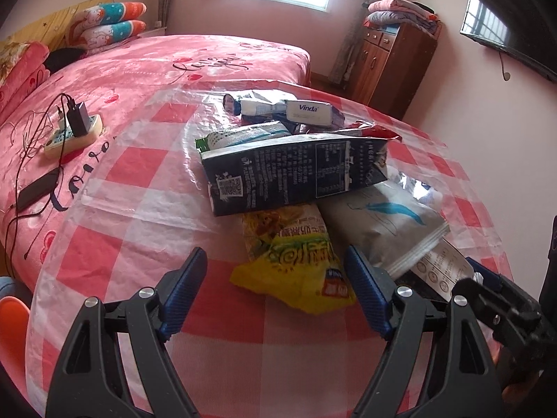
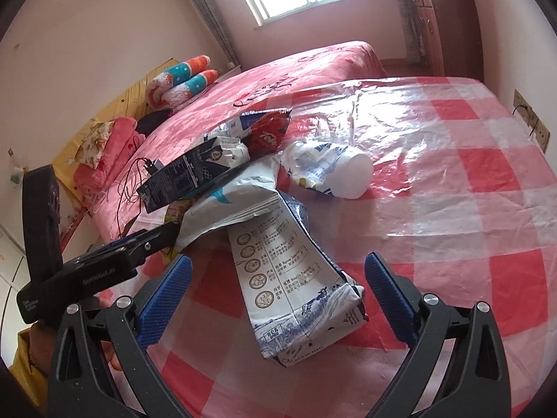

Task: Collect trash
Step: 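Grasp the yellow chip bag with the left tool while the right tool grasps a white milk carton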

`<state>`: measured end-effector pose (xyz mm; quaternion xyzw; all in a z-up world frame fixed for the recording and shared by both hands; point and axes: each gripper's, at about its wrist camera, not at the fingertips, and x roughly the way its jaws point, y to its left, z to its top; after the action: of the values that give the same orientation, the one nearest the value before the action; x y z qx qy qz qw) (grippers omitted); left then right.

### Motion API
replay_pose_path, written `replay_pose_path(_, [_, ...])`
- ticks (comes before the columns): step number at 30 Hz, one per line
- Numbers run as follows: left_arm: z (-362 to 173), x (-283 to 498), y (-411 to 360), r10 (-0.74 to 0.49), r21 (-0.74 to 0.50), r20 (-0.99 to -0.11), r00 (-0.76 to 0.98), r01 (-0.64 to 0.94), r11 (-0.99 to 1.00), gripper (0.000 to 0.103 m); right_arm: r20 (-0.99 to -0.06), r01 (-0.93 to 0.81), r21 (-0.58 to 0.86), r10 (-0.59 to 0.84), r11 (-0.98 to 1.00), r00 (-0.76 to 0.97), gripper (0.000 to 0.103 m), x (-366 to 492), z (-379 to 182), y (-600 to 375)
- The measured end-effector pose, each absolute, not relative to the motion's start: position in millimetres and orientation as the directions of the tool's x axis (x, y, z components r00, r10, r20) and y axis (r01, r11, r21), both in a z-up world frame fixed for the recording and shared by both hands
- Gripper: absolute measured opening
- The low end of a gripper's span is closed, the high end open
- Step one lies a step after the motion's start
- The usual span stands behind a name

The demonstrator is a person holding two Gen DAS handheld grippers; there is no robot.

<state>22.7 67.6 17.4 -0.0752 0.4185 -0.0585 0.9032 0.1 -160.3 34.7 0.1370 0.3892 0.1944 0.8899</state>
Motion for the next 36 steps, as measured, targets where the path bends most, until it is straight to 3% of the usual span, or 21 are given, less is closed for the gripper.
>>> replay_pose_path(5, [12.0,34.2,64.8,-0.181,-0.199,-0.757,0.627,0.043,0.979,0.071,-0.644,-0.241,0.413,0.469,0.878,0.604,0.097,3.0,32.7,-162.1])
replay_pose_path(9, [8.3,43.7,60.4,-0.183,-0.198,-0.764,0.618,0.045,0.979,0.066,-0.658,-0.233,0.424,0.475,0.875,0.584,0.082,6.2,28.9,-164.1])
replay_pose_path(20, [1.8,44.4,52.3,-0.138,-0.143,-0.761,0.634,0.044,0.989,0.047,-0.690,-0.270,0.353,0.445,0.896,0.571,0.083,5.0,28.3,-147.7])
replay_pose_path(23, [2.7,42.1,53.4,-0.136,-0.142,-0.759,0.637,0.042,0.989,0.044,-0.705,-0.270,0.320,0.419,0.908,0.573,0.081,4.5,28.6,-142.9])
replay_pose_path(27, [4.1,34.0,55.1,-0.146,-0.147,-0.756,0.638,0.053,0.988,0.041,-0.722,-0.253,0.277,0.374,0.927,0.582,0.071,4.7,29.1,-140.3])
replay_pose_path(36, [7.0,4.0,68.8,-0.200,-0.188,-0.758,0.622,0.085,0.978,0.038,-0.734,-0.266,0.238,0.352,0.934,0.581,0.068,-0.6,28.1,-134.4])
